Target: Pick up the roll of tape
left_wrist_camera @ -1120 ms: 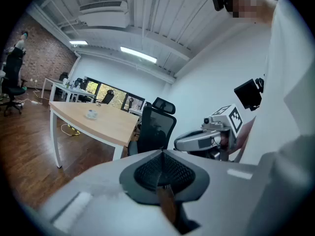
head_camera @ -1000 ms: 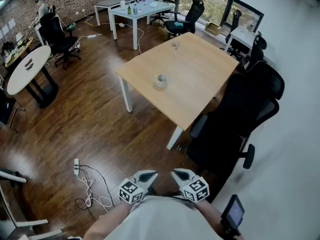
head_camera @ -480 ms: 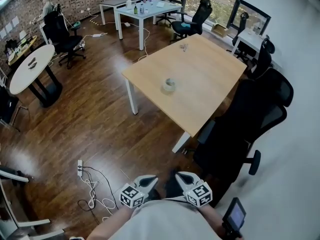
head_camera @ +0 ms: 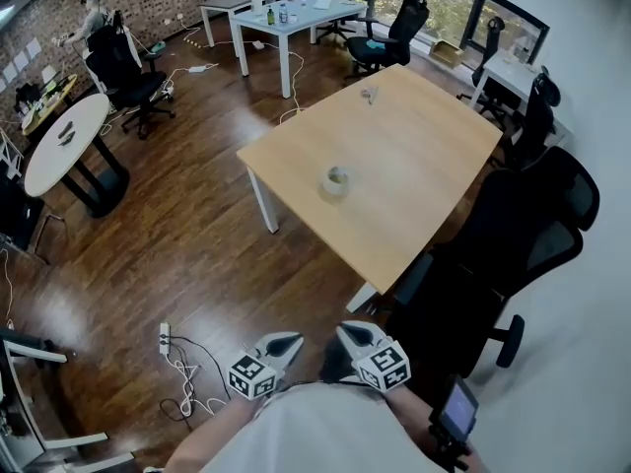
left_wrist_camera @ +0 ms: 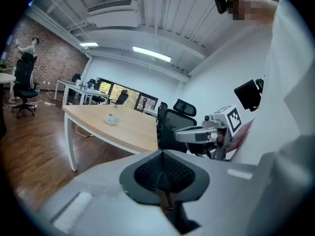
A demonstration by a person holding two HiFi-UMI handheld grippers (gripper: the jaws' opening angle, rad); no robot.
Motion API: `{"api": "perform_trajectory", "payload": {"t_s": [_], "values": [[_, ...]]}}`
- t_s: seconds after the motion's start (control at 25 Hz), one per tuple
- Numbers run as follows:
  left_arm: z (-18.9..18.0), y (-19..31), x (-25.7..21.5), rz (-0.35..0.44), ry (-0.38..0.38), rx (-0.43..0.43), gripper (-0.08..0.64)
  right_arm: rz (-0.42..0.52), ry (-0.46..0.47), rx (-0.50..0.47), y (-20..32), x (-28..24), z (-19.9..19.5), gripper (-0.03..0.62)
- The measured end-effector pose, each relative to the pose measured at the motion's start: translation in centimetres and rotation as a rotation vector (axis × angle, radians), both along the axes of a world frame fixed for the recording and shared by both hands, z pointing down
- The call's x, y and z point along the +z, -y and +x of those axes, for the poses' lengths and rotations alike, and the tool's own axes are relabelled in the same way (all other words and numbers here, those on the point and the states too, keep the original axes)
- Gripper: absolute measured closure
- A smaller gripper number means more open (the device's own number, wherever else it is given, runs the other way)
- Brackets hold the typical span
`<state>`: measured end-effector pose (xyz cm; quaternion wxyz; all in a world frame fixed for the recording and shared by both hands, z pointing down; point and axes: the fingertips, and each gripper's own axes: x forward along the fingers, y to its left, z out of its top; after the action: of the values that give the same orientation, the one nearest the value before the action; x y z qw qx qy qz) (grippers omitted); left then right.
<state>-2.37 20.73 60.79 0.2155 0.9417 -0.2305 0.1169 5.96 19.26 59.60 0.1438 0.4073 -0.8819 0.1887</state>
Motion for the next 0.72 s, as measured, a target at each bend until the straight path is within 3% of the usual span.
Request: {"api": "perform_trajectory", "payload": {"t_s": [0.4, 0.72], "values": [[4.7, 9.1, -1.0, 0.023, 0.025, -0.074, 0.555, -0.02, 0.057, -0.027, 9.3, 0.1, 4.7, 0.584], [6.5, 13.3, -0.9, 0.005, 0.04, -0.15, 0.555, -0.042, 0.096, -0.051, 13.2, -0.1, 6.5, 0.584]]}}
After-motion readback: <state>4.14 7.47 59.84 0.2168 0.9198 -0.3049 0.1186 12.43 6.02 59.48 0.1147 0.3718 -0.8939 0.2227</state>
